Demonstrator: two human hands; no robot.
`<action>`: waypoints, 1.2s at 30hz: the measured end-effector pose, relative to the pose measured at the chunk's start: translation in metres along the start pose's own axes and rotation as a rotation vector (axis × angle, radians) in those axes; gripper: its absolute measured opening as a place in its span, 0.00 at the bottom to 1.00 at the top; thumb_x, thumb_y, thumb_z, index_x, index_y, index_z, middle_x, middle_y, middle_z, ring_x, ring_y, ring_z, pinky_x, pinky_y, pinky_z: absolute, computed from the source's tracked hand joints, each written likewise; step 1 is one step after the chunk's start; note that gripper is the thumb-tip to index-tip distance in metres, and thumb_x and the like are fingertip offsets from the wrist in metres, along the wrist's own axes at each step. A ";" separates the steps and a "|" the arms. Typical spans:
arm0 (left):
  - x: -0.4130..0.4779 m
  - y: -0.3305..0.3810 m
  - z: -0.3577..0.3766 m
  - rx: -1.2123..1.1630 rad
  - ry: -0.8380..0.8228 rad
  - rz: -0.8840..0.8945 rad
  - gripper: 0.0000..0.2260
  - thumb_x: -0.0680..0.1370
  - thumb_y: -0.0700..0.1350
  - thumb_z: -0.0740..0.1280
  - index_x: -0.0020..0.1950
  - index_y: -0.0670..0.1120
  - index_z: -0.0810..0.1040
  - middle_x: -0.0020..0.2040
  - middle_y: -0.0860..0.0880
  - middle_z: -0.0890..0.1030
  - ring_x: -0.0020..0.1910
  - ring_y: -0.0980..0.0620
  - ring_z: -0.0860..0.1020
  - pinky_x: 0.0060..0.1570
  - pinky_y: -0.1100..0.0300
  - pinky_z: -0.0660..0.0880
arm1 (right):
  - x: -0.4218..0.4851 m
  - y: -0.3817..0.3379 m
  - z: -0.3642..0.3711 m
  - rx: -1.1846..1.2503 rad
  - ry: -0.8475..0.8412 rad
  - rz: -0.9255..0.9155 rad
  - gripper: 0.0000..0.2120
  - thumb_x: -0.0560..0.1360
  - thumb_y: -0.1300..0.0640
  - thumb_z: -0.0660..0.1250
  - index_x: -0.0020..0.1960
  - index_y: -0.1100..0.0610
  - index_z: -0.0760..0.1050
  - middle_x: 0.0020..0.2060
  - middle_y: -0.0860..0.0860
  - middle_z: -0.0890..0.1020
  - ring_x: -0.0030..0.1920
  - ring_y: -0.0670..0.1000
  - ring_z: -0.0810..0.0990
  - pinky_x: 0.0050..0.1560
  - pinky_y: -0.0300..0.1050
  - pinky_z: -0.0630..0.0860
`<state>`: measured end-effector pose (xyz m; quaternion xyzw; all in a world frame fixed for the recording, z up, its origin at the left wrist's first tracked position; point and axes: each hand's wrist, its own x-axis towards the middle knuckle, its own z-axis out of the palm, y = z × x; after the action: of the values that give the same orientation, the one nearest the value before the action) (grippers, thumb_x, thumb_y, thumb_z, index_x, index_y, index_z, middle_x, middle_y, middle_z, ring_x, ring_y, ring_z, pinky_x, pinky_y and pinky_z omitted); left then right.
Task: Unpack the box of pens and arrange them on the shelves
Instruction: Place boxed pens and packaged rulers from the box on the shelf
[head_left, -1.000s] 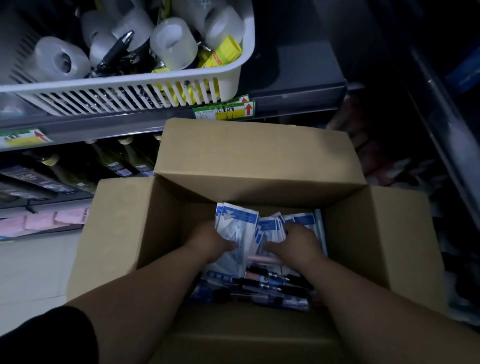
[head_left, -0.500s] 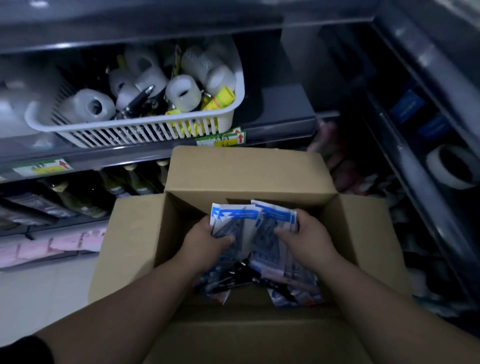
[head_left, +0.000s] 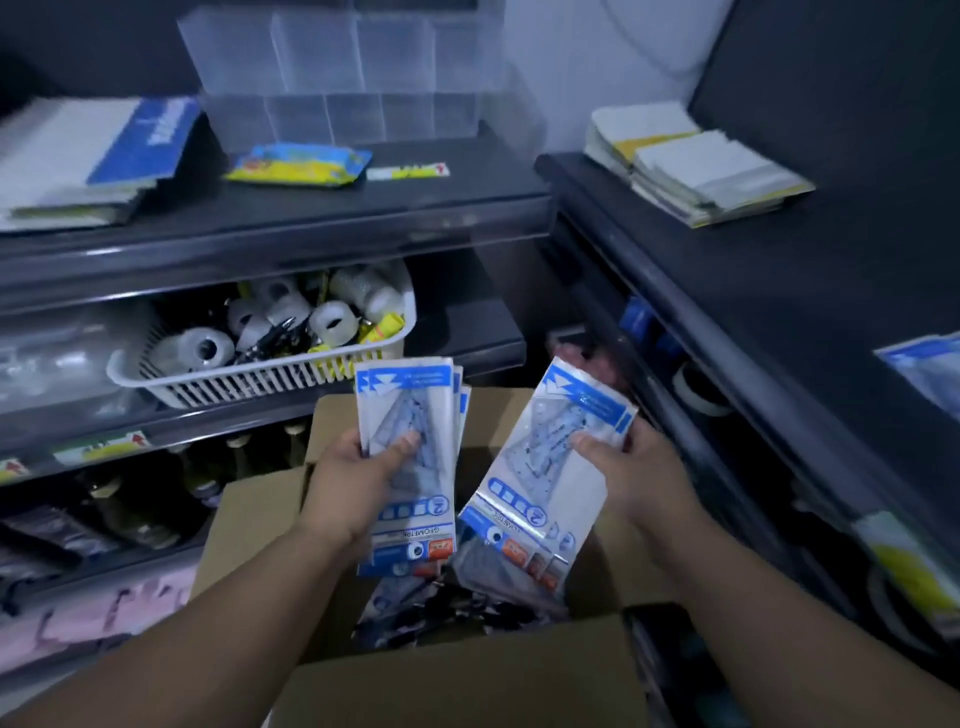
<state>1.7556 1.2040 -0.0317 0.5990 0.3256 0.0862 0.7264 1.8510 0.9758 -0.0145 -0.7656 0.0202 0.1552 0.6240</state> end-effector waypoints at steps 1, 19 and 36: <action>-0.004 0.008 0.008 -0.031 -0.013 -0.019 0.12 0.74 0.43 0.71 0.56 0.41 0.78 0.47 0.40 0.84 0.44 0.39 0.84 0.44 0.40 0.80 | -0.004 -0.007 -0.014 0.052 -0.008 0.022 0.06 0.74 0.59 0.71 0.51 0.56 0.80 0.44 0.53 0.86 0.45 0.54 0.86 0.47 0.52 0.82; -0.216 0.022 0.307 0.045 -0.731 -0.261 0.20 0.78 0.57 0.63 0.61 0.43 0.75 0.52 0.38 0.83 0.50 0.37 0.82 0.51 0.36 0.77 | -0.137 -0.033 -0.277 0.250 0.115 -0.020 0.09 0.74 0.59 0.72 0.54 0.59 0.80 0.44 0.56 0.86 0.45 0.57 0.86 0.50 0.55 0.81; -0.229 0.009 0.421 -0.232 -0.880 -0.111 0.21 0.73 0.40 0.70 0.65 0.43 0.73 0.58 0.38 0.81 0.55 0.37 0.80 0.50 0.38 0.78 | -0.157 0.000 -0.377 0.126 0.209 0.055 0.14 0.71 0.59 0.75 0.55 0.58 0.79 0.41 0.55 0.86 0.37 0.57 0.84 0.38 0.48 0.80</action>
<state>1.8233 0.7459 0.0905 0.4751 0.0057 -0.1796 0.8614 1.7812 0.5879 0.0919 -0.7360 0.1156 0.0901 0.6609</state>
